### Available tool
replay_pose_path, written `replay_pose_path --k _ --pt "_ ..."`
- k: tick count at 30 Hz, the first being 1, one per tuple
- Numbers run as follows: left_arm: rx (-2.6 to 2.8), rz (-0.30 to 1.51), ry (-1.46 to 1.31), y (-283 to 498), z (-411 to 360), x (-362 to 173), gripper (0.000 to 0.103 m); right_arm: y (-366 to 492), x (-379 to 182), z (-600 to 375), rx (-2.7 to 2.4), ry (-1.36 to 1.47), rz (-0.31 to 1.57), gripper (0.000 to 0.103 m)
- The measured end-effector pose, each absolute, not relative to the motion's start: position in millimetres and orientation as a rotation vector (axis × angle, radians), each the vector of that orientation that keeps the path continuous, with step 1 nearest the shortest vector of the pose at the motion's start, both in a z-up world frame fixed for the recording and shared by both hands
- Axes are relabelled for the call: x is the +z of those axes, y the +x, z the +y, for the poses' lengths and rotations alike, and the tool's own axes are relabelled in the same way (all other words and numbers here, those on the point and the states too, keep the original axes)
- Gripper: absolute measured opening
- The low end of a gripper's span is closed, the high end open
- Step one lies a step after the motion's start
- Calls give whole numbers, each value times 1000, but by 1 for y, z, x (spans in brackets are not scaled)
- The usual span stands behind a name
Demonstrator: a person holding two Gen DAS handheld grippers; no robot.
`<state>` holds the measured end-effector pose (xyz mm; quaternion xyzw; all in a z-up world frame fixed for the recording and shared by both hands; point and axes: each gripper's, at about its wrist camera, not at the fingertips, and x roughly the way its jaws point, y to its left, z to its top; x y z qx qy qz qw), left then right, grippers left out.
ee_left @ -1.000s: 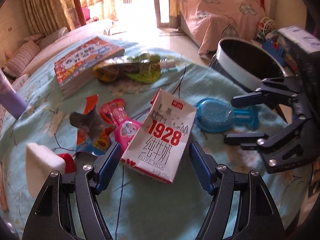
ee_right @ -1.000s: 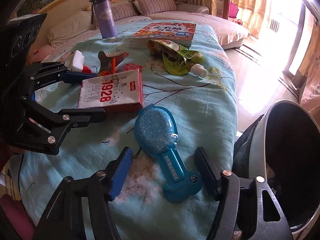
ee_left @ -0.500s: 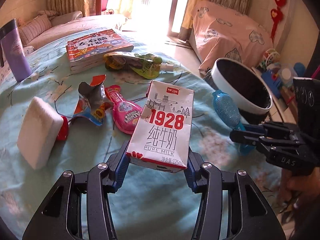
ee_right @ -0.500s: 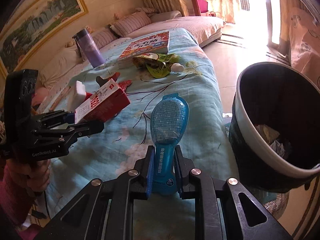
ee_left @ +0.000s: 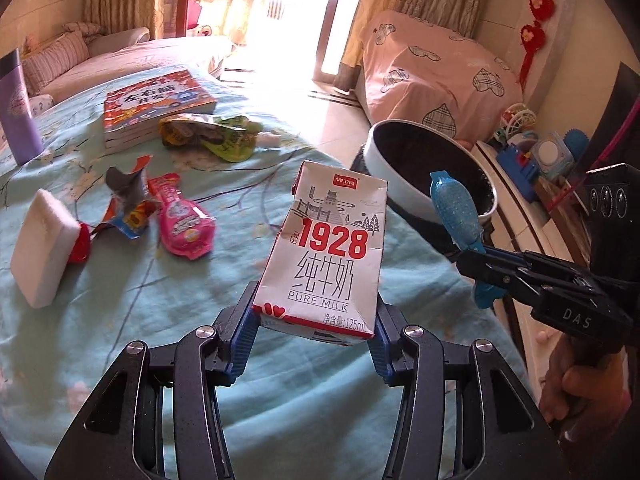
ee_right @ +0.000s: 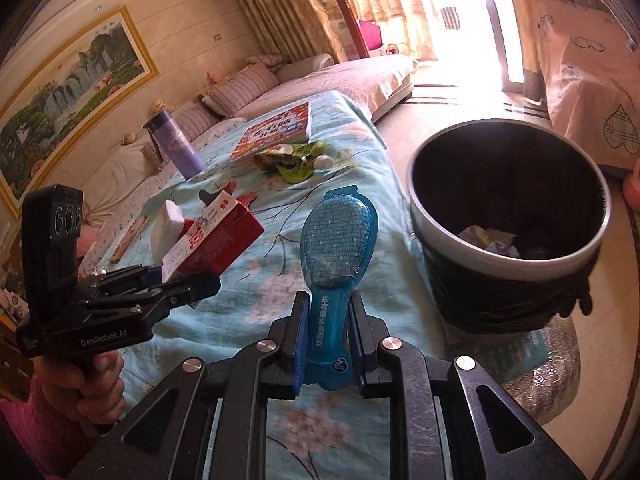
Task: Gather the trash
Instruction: 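Carry the milk carton and hairbrush over the bin and open both tools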
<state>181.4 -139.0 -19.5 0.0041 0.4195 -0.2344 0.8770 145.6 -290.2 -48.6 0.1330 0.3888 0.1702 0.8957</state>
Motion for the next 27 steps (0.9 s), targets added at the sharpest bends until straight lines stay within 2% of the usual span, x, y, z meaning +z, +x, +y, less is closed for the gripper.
replay_pose_path --k 27 --pt "-554 818 108 197 -242 16 48 140 -23 -378 193 381 686 18"
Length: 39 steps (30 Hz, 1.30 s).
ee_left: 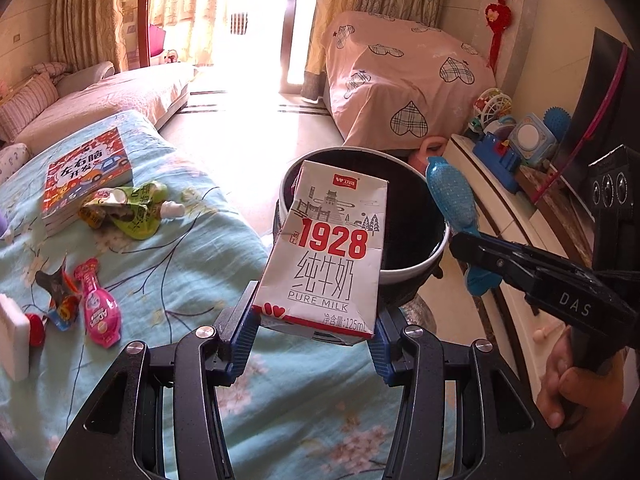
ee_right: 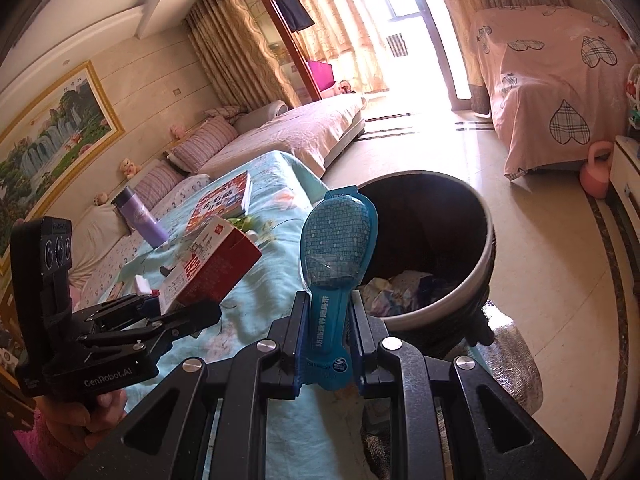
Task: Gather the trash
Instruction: 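Carry the milk carton and hairbrush over the bin and open both tools, then withdraw both open tools from the bin back over the bedspread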
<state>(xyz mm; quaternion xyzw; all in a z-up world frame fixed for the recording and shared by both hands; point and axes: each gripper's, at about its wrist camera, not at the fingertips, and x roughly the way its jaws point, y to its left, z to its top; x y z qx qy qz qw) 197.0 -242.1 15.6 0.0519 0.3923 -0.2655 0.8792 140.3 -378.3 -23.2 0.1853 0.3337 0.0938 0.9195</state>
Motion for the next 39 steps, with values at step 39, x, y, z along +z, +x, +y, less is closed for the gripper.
replay_pose_path --k 39 --pt "-560 894 163 262 -302 -4 69 218 -46 -419 81 346 788 51"
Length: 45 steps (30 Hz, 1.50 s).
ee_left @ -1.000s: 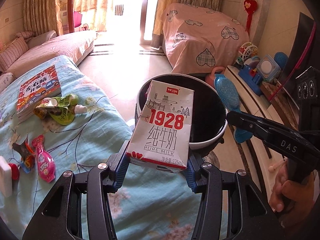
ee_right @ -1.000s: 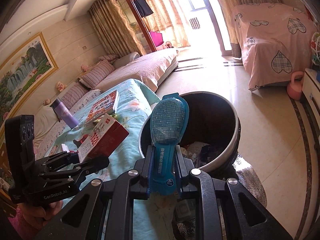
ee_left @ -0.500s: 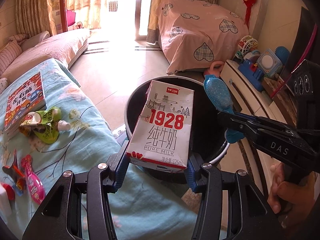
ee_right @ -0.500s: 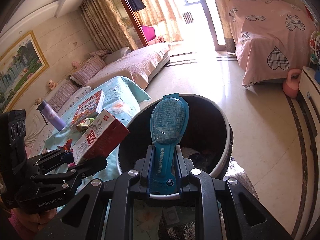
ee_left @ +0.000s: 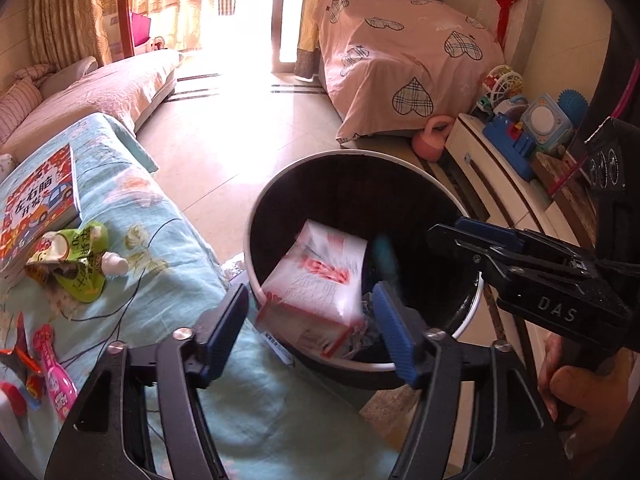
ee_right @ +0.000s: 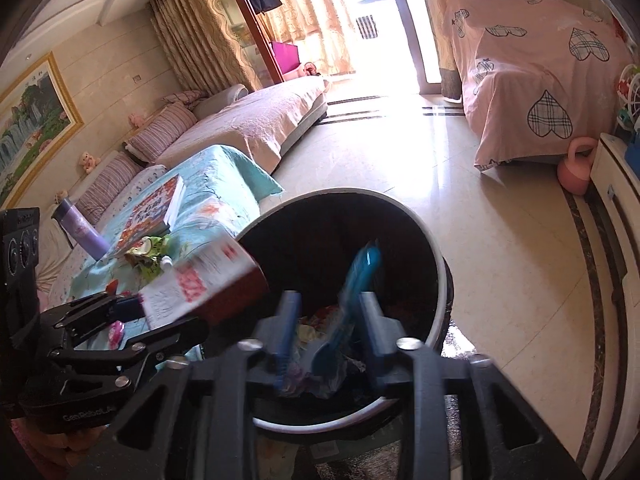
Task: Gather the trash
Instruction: 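Withdraw both open tools from the bin back over the bedspread, then grasp the white sponge with the left tool while the right tool grasps the pink AD bottle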
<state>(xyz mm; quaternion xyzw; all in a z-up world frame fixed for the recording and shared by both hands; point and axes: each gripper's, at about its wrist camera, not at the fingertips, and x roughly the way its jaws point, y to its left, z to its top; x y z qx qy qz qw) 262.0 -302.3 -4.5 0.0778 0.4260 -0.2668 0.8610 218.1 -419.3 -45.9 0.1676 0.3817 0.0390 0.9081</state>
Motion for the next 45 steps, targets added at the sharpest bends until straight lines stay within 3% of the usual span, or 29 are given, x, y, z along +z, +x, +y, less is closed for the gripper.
replay_pose_path --k 5,7,9,14,23,45 --pt "-553 894 132 251 -285 -7 70 210 -46 -418 94 362 772 55" --pt "-533 883 125 243 -273 -7 71 203 -45 -416 106 371 764 62" --pt "-520 878 102 234 -257 -8 74 195 -44 -412 115 377 744 77" --pt "-474 886 64 218 -221 -13 74 179 -43 -398 140 415 720 87" --pt "-365 889 7 194 -153 -22 74 160 -42 -345 225 413 726 93" --pt "-176 881 -149 157 -6 -42 74 161 -48 -205 390 269 788 93"
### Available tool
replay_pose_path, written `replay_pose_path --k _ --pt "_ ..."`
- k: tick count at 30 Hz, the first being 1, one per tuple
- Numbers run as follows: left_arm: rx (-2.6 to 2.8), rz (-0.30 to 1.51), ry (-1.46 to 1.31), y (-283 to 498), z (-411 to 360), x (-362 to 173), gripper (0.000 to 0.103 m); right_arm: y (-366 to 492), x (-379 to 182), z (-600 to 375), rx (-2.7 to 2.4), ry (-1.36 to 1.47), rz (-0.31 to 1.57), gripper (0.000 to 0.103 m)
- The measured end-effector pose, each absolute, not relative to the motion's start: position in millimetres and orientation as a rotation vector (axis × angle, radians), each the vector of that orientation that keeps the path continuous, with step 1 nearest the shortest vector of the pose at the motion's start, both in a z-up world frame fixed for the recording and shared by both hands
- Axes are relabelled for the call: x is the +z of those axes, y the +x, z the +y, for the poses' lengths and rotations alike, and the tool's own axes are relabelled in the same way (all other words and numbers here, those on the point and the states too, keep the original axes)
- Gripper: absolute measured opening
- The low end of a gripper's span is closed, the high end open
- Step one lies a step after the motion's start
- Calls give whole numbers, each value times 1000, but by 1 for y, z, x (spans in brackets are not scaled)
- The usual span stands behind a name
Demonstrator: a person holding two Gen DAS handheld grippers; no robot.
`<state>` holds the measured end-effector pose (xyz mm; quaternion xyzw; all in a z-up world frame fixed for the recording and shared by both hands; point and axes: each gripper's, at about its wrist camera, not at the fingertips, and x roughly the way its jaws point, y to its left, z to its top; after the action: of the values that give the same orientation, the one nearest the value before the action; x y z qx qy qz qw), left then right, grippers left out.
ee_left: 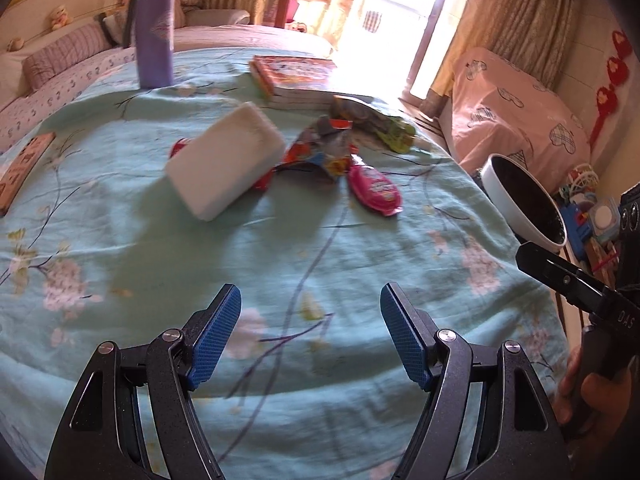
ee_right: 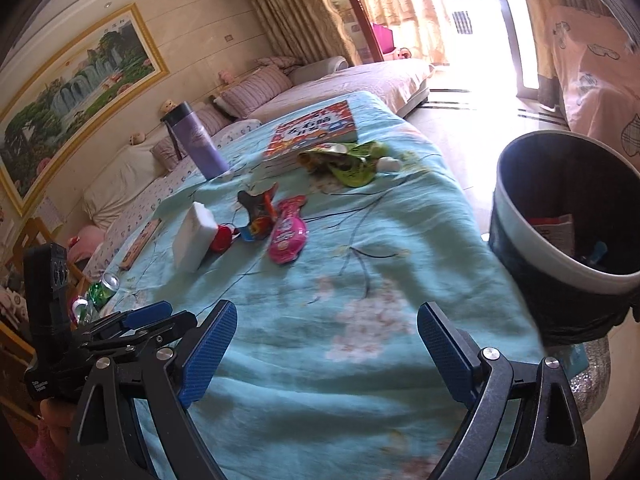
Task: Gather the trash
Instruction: 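Grasp the white sponge with the left tool while the right tool grasps the pink AD bottle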
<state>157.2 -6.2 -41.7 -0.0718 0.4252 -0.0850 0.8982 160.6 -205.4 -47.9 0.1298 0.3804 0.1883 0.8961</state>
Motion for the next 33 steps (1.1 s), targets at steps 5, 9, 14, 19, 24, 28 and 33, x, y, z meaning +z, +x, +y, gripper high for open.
replay_pose_path --k 5,9,14,19,24,28,33 --pt "-142 871 -167 160 16 -41 74 168 -49 -185 401 248 799 92" --pt "-127 866 -156 165 26 -40 74 174 -51 -174 403 240 798 88" --pt "-126 861 -96 176 33 -39 74 184 -54 -164 410 251 804 83" --pt "-104 829 -12 196 41 -34 76 197 -58 -158 419 267 821 75" --pt "-142 800 56 218 46 -30 84 213 -58 -149 425 251 826 74" --pt "-201 798 83 231 48 -35 91 230 -62 -142 428 232 846 70" --pt "-191 806 152 242 40 -46 91 252 -71 -126 424 184 881 70"
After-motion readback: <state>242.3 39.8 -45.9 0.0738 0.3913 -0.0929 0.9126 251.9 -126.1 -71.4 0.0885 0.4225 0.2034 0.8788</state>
